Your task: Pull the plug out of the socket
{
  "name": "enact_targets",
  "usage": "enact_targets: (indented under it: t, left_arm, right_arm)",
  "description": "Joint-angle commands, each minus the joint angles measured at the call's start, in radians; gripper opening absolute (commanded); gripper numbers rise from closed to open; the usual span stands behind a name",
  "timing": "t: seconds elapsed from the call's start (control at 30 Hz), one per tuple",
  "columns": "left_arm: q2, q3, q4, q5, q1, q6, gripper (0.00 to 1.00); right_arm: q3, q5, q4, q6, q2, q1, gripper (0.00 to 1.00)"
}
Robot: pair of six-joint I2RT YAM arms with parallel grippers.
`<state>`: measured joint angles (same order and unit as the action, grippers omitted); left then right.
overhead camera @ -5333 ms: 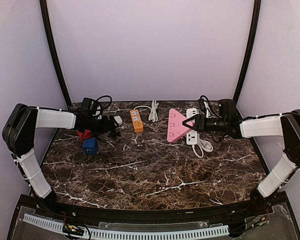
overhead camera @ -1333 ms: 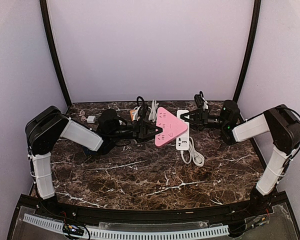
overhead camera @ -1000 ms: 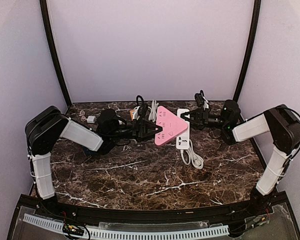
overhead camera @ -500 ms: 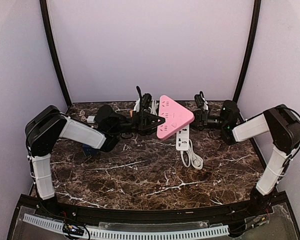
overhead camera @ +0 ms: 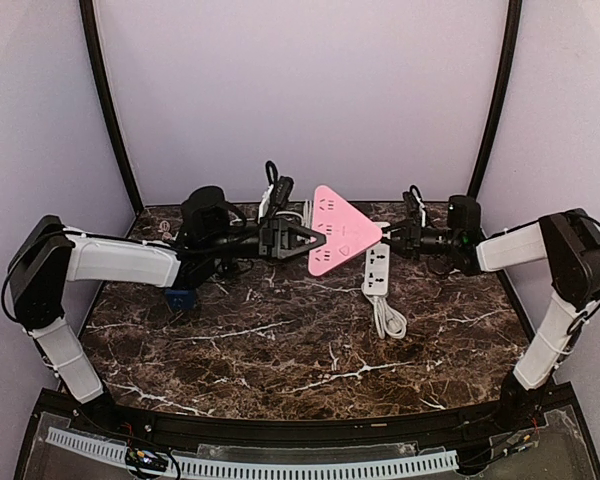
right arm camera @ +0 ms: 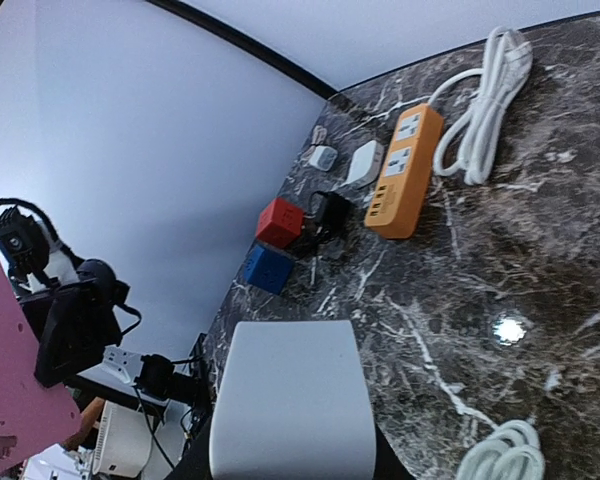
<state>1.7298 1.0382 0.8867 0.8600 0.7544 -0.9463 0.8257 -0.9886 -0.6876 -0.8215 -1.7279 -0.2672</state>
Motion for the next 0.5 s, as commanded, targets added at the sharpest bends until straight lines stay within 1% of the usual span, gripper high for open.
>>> enact_targets:
  t: [0.0,0.1,0.17,0.27,0.37,0.47]
  left_arm:
    - [-0.125,-0.029,-0.307,-0.115,-0.035,0.248,0.01]
    - [-0.146,-0.055,-0.326,-0.136,-0.069,0.240,0.01]
    - [-0.155,-0.067,-0.334,-0.146,-0.086,0.240,0.01]
    - [-0.165,-0.077,-0.351,-0.157,-0.098,0.248,0.01]
    - [-0.173,-0.084,-0.362,-0.170,-0.105,0.255,0.01]
    - [-0.181,-0.092,-0.379,-0.187,-0.115,0.259,0.01]
  right_arm:
    - [0.116,0.122,0.321,0.273,0.081,0.129,0.00]
    - [0.184,0.197,0.403,0.325,0.103,0.209,0.00]
    - [0.272,0.256,0.469,0.372,0.096,0.253,0.00]
    - [0.428,0.310,0.554,0.415,0.044,0.258,0.00]
    - [0.580,0.314,0.603,0.421,-0.040,0.253,0.00]
    - [0.728,0.396,0.723,0.491,-0.117,0.218,0.00]
